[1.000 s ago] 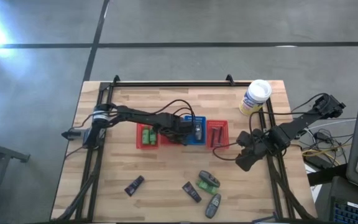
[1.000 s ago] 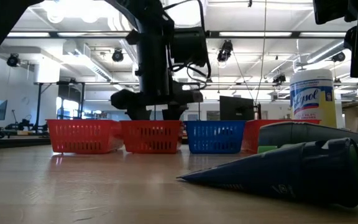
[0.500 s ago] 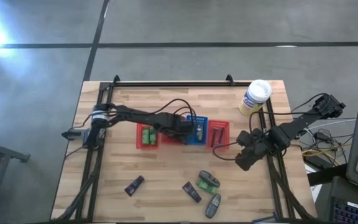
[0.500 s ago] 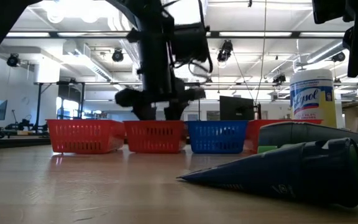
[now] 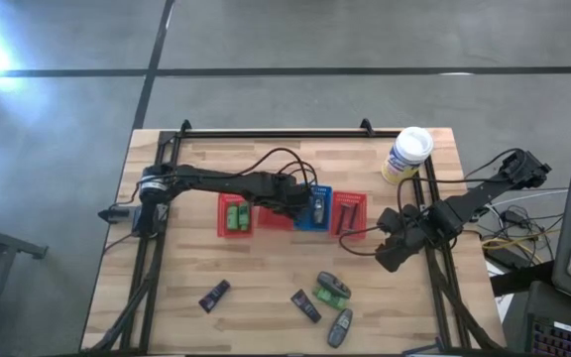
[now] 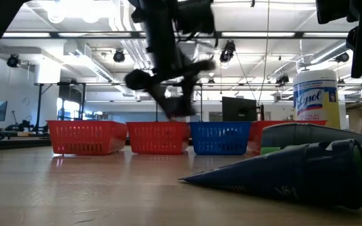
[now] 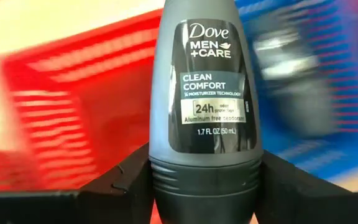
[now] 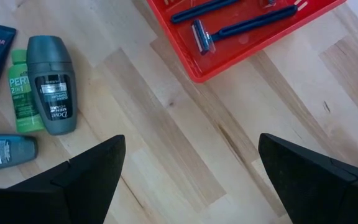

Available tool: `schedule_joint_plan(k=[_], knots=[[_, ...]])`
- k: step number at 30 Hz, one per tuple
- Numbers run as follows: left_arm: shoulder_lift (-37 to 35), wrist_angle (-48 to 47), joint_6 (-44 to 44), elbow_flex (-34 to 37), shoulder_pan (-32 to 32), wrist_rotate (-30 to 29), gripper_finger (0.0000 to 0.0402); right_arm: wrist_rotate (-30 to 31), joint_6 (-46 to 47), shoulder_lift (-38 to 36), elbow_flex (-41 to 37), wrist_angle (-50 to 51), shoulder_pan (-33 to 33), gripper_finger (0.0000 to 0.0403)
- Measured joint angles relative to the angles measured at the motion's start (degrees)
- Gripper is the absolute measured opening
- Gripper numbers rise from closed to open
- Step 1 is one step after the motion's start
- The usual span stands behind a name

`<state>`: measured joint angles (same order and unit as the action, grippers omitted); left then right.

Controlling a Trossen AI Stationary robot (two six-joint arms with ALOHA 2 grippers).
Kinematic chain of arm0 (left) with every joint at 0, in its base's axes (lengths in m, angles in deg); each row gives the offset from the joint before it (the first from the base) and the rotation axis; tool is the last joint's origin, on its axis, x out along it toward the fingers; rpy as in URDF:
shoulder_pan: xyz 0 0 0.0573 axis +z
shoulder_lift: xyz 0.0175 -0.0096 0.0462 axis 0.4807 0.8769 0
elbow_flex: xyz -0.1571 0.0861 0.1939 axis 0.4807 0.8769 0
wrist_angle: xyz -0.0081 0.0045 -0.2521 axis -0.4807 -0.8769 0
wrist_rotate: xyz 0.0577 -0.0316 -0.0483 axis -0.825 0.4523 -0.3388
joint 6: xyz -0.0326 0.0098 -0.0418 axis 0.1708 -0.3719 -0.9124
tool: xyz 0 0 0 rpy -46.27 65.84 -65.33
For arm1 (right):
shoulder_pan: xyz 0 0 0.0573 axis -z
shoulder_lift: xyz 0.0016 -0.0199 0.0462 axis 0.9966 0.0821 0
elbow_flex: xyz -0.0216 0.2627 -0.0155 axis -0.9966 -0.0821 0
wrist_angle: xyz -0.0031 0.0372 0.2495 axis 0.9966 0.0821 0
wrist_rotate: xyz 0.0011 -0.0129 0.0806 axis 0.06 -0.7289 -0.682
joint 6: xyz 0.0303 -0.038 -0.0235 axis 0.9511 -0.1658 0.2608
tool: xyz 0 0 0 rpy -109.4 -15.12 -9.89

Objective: Pick & Place Travel size toiletries

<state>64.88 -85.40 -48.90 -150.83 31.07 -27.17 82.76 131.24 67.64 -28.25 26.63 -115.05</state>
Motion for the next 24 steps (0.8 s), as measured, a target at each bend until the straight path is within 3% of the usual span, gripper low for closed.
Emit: schedule_joint_plan(k=[5, 14, 24], knots=[[0.2, 12.8, -3.9, -1.1, -1.6, 1.7, 0.0205, 0.0, 0.0, 0.0, 0.0, 0.1, 0.0, 0.0366], [4.1, 13.7, -6.6, -0.2, -1.2, 2.5, 0.0206, -0.5, -0.5, 0.0, 0.0, 0.2, 0.0, 0.0366], [4.4, 16.2, -4.7, -0.2, -0.9, 1.0, 0.0289, -0.8, -0.3, 0.0, 0.0, 0.1, 0.0, 0.0366]])
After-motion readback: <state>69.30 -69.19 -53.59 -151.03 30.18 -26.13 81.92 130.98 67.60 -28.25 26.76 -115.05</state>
